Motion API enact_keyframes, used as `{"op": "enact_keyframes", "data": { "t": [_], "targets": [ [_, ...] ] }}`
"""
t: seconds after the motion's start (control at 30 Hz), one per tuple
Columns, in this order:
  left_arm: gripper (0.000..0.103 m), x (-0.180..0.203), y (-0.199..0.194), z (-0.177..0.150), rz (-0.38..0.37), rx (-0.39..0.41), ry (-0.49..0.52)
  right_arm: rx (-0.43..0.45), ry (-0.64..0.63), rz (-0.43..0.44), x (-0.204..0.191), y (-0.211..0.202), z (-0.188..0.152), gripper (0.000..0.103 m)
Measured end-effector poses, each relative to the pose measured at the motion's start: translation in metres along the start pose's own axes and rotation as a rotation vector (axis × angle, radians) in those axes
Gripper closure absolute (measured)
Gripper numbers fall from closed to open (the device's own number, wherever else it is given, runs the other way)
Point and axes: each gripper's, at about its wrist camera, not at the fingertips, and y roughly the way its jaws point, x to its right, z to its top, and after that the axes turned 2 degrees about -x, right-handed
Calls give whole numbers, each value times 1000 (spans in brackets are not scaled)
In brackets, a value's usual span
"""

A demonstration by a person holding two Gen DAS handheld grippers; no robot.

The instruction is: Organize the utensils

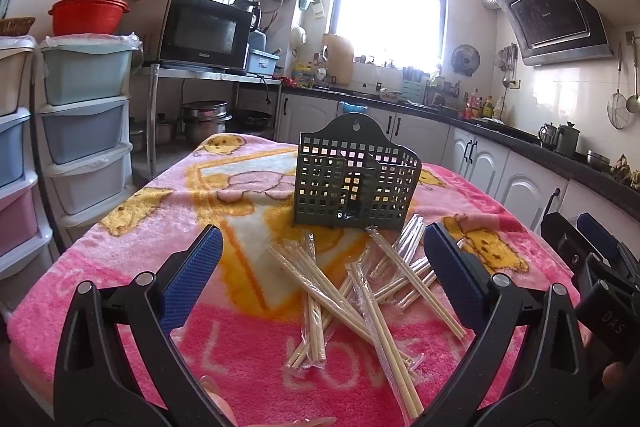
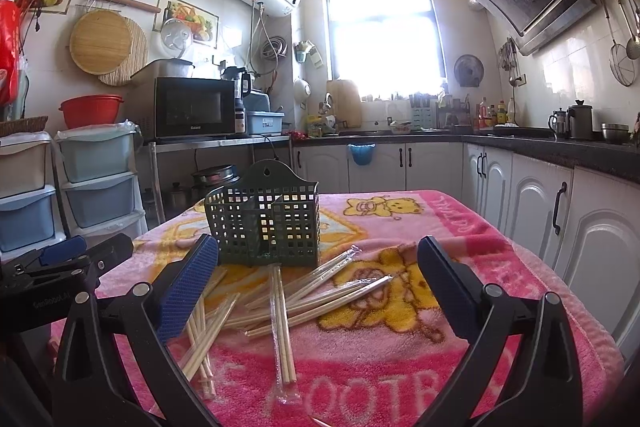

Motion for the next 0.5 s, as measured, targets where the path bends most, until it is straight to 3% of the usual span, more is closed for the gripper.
{"op": "enact_keyframes", "data": {
  "t": [0.5],
  "targets": [
    [10, -2, 1, 0, 8, 1, -1, 0, 2, 8, -1, 1, -1, 6]
  ]
}}
